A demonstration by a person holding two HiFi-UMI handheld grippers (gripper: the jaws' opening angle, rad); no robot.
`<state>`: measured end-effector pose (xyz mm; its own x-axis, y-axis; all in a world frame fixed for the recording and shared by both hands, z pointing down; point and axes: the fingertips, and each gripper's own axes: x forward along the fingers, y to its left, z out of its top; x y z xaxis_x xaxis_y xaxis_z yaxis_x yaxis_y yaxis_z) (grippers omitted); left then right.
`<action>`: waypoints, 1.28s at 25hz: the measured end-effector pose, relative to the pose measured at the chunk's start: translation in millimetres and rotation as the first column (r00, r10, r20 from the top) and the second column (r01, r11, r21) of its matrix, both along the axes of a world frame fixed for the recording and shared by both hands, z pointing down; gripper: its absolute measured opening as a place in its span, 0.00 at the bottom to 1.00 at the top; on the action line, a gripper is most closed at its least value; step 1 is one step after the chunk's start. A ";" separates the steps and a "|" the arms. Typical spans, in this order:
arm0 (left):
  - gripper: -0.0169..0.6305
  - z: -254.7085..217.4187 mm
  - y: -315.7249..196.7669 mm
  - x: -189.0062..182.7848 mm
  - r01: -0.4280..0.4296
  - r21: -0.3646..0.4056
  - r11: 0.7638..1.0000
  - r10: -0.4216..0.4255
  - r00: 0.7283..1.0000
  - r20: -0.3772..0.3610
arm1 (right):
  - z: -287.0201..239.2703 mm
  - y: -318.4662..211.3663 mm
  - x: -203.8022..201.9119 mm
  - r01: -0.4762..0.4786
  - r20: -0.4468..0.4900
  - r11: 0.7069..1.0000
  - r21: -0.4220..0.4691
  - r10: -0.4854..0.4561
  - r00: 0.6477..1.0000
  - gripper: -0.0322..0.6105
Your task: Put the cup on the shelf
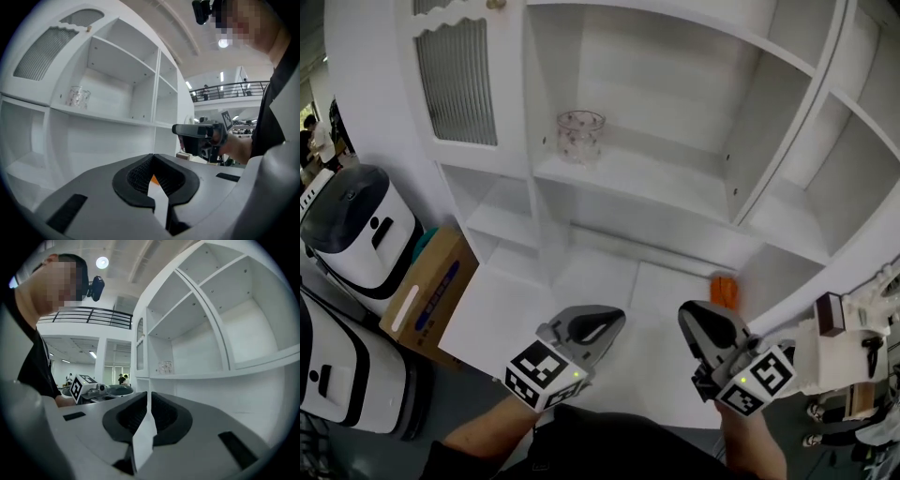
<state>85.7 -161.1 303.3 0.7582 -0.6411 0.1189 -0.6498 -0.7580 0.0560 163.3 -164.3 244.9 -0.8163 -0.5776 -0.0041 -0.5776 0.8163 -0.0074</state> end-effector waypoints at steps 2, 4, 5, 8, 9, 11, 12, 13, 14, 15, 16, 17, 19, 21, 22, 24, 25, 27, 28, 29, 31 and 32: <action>0.05 4.9 3.6 23.2 -0.020 0.001 1.000 0.020 1.000 0.017 | 12.9 10.8 20.6 -0.024 0.020 1.000 -0.006 0.024 1.000 0.09; 0.05 5.9 8.6 42.6 -0.034 0.020 0.999 0.034 0.999 0.031 | 26.5 21.1 38.4 -0.031 0.059 0.999 -0.031 0.033 0.998 0.09; 0.05 5.3 11.1 50.6 -0.035 0.037 0.999 0.034 0.999 0.040 | 33.8 25.4 46.3 -0.028 0.081 0.998 -0.049 0.032 0.996 0.09; 0.05 7.5 17.3 69.3 -0.031 0.064 0.997 0.028 0.998 0.053 | 55.9 34.5 65.1 -0.015 0.119 0.995 -0.102 0.027 0.993 0.09; 0.05 10.9 19.3 74.2 -0.032 0.058 0.998 0.029 0.998 0.051 | 61.9 37.2 70.1 -0.019 0.114 0.994 -0.107 0.032 0.993 0.09; 0.05 21.7 23.4 81.0 -0.034 0.031 0.999 0.033 0.998 0.049 | 69.6 41.4 79.2 -0.043 0.098 0.994 -0.096 0.052 0.994 0.09; 0.05 27.9 25.3 82.5 -0.033 0.016 0.999 0.032 0.998 0.048 | 71.3 42.4 83.7 -0.059 0.097 0.995 -0.086 0.067 0.993 0.09; 0.05 33.8 26.9 82.7 -0.028 0.000 1.000 0.028 0.999 0.044 | 71.9 42.6 88.0 -0.075 0.106 0.994 -0.079 0.083 0.991 0.08; 0.05 38.9 27.8 81.8 -0.021 -0.016 1.000 0.021 0.999 0.037 | 71.9 42.5 91.9 -0.087 0.121 0.993 -0.076 0.096 0.988 0.08; 0.05 42.7 28.3 80.4 -0.011 -0.031 0.999 0.011 1.000 0.028 | 71.8 42.4 94.9 -0.097 0.137 0.992 -0.076 0.106 0.985 0.08; 0.05 44.9 28.5 79.2 0.000 -0.041 0.999 0.001 1.000 0.018 | 72.3 42.8 97.0 -0.103 0.147 0.992 -0.077 0.113 0.983 0.08; 0.05 45.5 28.1 78.7 0.008 -0.045 0.999 -0.007 1.000 0.010 | 73.1 43.5 97.9 -0.106 0.149 0.991 -0.077 0.117 0.982 0.08; 0.05 43.3 25.3 78.3 0.014 -0.033 0.999 -0.014 1.000 0.007 | 76.0 44.8 96.0 -0.103 0.132 0.992 -0.073 0.112 0.985 0.08; 0.05 39.5 20.9 76.9 0.020 -0.017 1.000 -0.019 1.000 0.014 | 80.0 45.4 92.4 -0.096 0.113 0.993 -0.072 0.104 0.988 0.08; 0.05 38.0 18.8 76.0 0.023 -0.010 1.000 -0.023 1.000 0.019 | 81.8 45.2 91.6 -0.096 0.109 0.993 -0.075 0.103 0.989 0.08; 0.05 36.4 15.4 73.9 0.027 -0.005 1.000 -0.026 0.999 0.023 | 84.3 43.0 92.2 -0.104 0.111 0.991 -0.086 0.113 0.987 0.07; 0.05 36.0 13.9 72.6 0.028 -0.003 1.000 -0.027 0.999 0.022 | 84.8 41.3 93.0 -0.110 0.116 0.990 -0.092 0.120 0.986 0.07; 0.05 35.0 11.2 69.7 0.028 0.001 1.000 -0.028 0.999 0.021 | 84.7 38.5 93.7 -0.121 0.124 0.988 -0.100 0.133 0.983 0.07; 0.05 34.3 10.2 68.5 0.027 0.004 1.000 -0.027 0.999 0.021 | 84.5 37.6 93.5 -0.126 0.124 0.987 -0.101 0.138 0.983 0.07; 0.05 33.6 9.6 67.5 0.026 0.007 1.000 -0.027 0.999 0.020 | 84.3 37.0 93.1 -0.130 0.121 0.986 -0.100 0.141 0.983 0.07; 0.05 32.4 9.1 66.0 0.026 0.010 1.000 -0.026 1.000 0.018 | 83.9 36.6 91.5 -0.134 0.115 0.986 -0.097 0.145 0.983 0.07; 0.05 32.1 9.1 65.4 0.024 0.010 1.000 -0.025 1.000 0.017 | 83.9 36.6 90.4 -0.135 0.113 0.986 -0.097 0.146 0.983 0.07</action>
